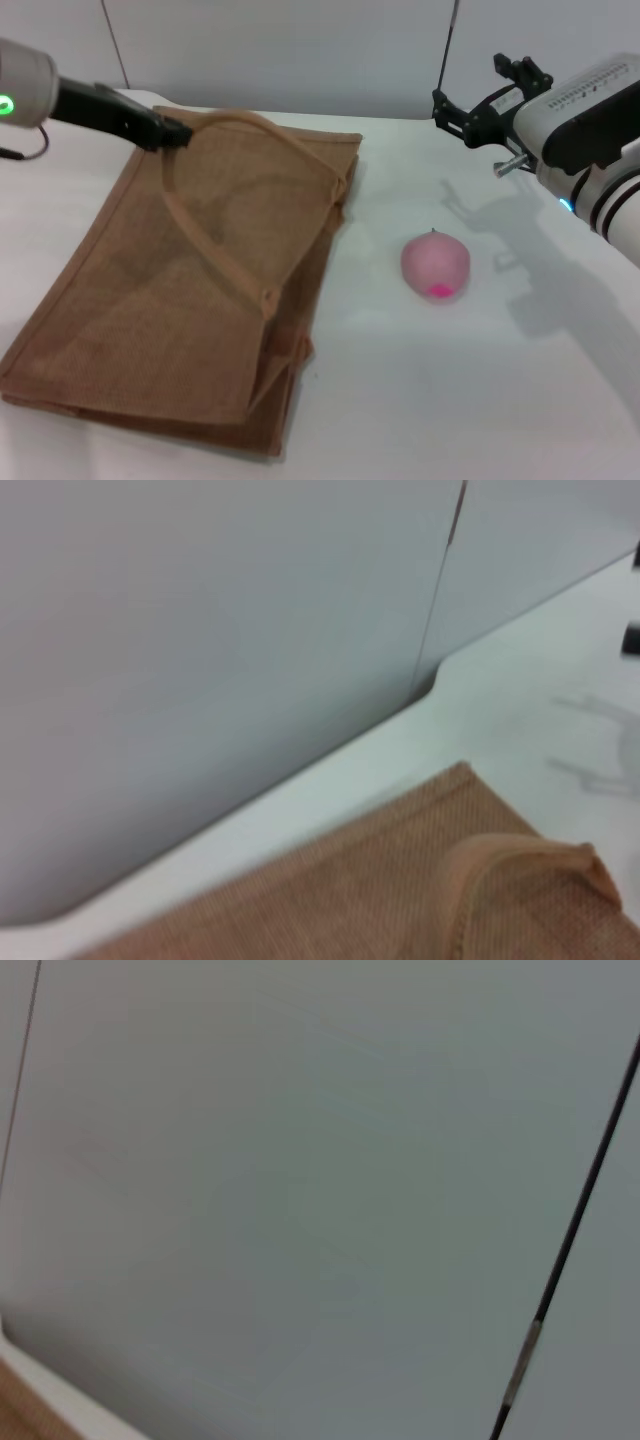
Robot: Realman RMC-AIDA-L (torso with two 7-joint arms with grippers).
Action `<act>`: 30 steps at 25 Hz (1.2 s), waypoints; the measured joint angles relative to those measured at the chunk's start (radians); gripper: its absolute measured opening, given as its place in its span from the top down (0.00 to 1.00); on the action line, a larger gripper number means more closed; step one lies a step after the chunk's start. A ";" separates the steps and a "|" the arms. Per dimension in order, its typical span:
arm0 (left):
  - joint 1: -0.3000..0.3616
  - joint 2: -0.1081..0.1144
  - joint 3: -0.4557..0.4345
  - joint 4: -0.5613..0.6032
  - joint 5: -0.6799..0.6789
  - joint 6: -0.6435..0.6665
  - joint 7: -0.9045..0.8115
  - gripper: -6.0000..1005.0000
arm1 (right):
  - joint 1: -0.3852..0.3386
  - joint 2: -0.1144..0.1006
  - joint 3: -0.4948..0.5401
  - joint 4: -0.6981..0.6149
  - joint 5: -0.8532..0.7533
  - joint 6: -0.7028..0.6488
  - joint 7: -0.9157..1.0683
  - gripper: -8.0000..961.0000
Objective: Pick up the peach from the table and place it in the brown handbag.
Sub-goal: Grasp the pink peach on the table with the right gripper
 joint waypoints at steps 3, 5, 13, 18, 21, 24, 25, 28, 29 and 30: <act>0.002 0.000 0.000 0.098 -0.001 -0.057 -0.018 0.88 | -0.012 -0.002 -0.001 -0.034 0.000 0.041 -0.035 0.08; 0.004 0.000 0.001 0.149 -0.001 -0.081 -0.026 0.88 | -0.035 -0.003 -0.002 -0.088 0.000 0.089 -0.070 0.08; -0.005 -0.001 0.004 0.321 -0.002 -0.179 -0.048 0.88 | -0.104 -0.015 0.138 -0.327 0.000 0.464 -0.249 0.08; -0.002 -0.002 0.004 0.416 -0.002 -0.233 -0.059 0.88 | -0.118 -0.014 0.224 -0.424 -0.004 0.651 -0.310 0.08; -0.003 -0.003 0.004 0.469 -0.007 -0.257 -0.062 0.88 | -0.116 -0.014 0.282 -0.486 -0.040 0.815 -0.320 0.08; -0.006 -0.004 0.004 0.520 -0.026 -0.281 -0.068 0.88 | -0.112 -0.007 0.337 -0.569 -0.100 0.992 -0.320 0.08; -0.007 -0.004 0.005 0.535 -0.033 -0.289 -0.071 0.88 | -0.113 -0.007 0.341 -0.589 -0.109 1.019 -0.320 0.08; -0.002 -0.004 0.023 0.569 -0.037 -0.296 -0.084 0.88 | -0.114 -0.005 0.347 -0.651 -0.125 1.117 -0.321 0.08; -0.001 -0.004 0.029 0.578 -0.036 -0.296 -0.086 0.88 | -0.113 -0.005 0.349 -0.670 -0.125 1.150 -0.321 0.08; 0.000 -0.004 0.035 0.588 -0.036 -0.297 -0.089 0.88 | -0.111 -0.006 0.352 -0.682 -0.125 1.181 -0.321 0.08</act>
